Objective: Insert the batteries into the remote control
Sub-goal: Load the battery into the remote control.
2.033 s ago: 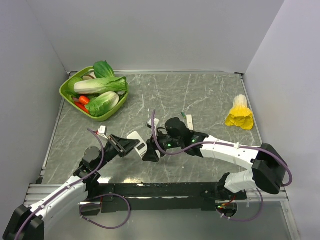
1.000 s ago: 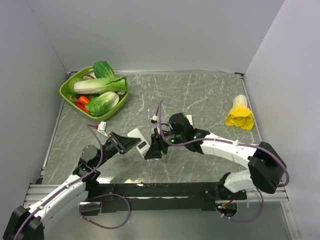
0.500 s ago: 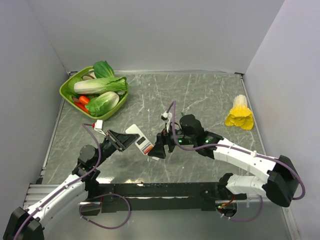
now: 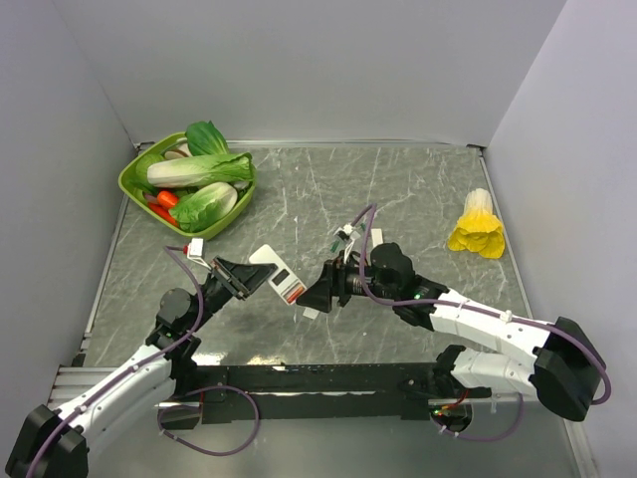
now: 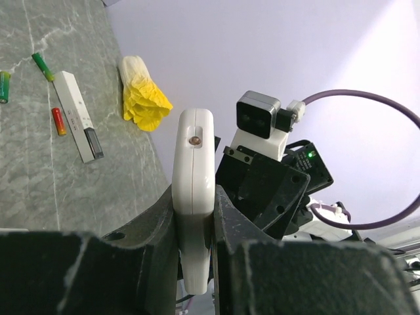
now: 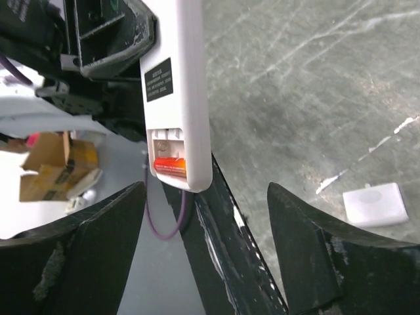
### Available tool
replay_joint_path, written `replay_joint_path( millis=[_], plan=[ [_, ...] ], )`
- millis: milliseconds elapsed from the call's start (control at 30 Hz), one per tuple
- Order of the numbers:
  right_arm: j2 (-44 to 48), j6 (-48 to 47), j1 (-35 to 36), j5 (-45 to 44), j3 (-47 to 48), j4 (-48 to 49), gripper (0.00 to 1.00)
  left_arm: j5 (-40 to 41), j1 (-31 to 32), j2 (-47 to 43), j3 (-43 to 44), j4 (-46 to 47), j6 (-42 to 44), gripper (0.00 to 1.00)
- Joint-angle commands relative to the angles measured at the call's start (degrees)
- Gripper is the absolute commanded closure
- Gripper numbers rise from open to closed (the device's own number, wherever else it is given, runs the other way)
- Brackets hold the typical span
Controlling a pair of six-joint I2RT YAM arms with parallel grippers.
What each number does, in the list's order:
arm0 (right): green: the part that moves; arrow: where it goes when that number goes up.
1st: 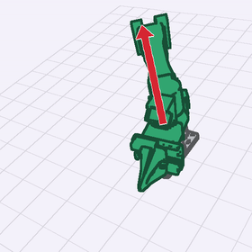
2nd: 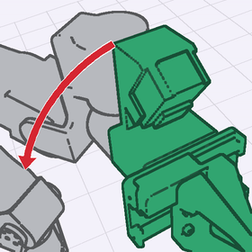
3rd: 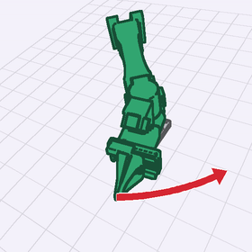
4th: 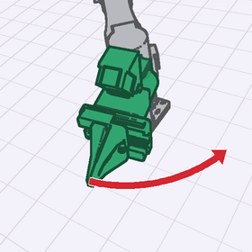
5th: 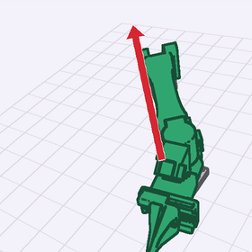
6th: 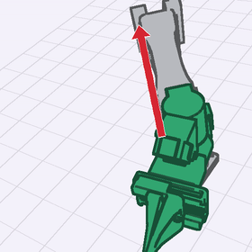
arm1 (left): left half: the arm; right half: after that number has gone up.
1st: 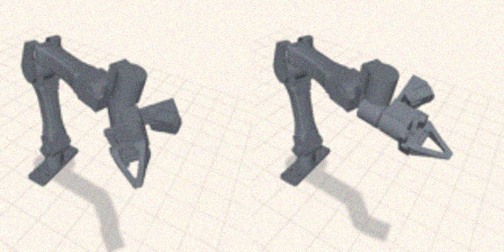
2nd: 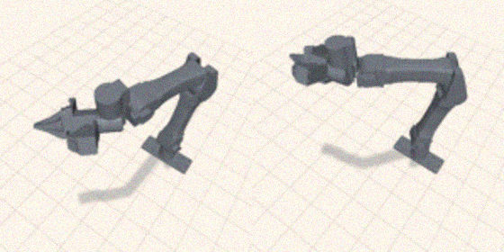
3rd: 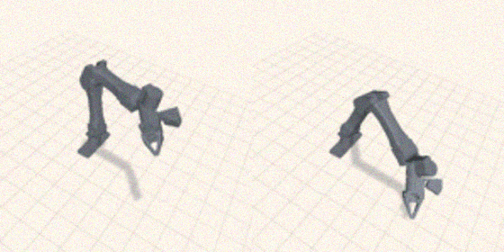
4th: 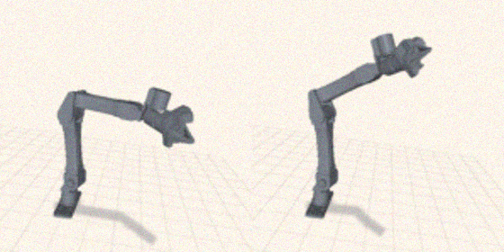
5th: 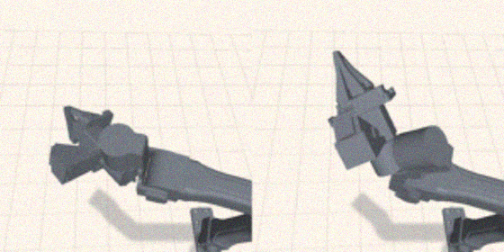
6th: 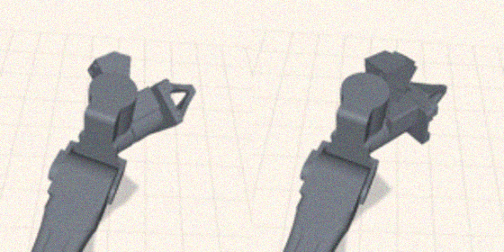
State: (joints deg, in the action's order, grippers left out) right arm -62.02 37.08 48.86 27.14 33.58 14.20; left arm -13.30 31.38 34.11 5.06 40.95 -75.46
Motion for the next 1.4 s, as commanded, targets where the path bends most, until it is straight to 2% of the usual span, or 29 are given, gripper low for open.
replay_joint_path(
  millis=[0,233,500,900,1367],
  plan=[
    [-0.21,6.25,-0.17,-0.94,-1.50,9.62,0.22,1.17,0.18,0.17,1.00,4.93,-0.13,0.99],
    [-1.79,8.80,0.27,-1.30,-1.85,13.31,0.31,1.52,0.18,0.08,1.27,5.02,-0.04,0.99],
    [-3.72,9.85,2.02,-2.17,-1.50,14.72,0.35,2.49,0.18,-0.53,1.62,4.14,0.23,0.99],
    [-3.72,11.35,4.49,-8.94,-2.21,15.42,0.50,4.25,0.18,-3.52,1.88,0.63,0.93,0.99],
    [-5.30,11.08,6.86,-12.37,-0.19,13.49,0.55,4.51,0.35,-3.70,1.97,0.19,1.72,0.99]
  ],
)
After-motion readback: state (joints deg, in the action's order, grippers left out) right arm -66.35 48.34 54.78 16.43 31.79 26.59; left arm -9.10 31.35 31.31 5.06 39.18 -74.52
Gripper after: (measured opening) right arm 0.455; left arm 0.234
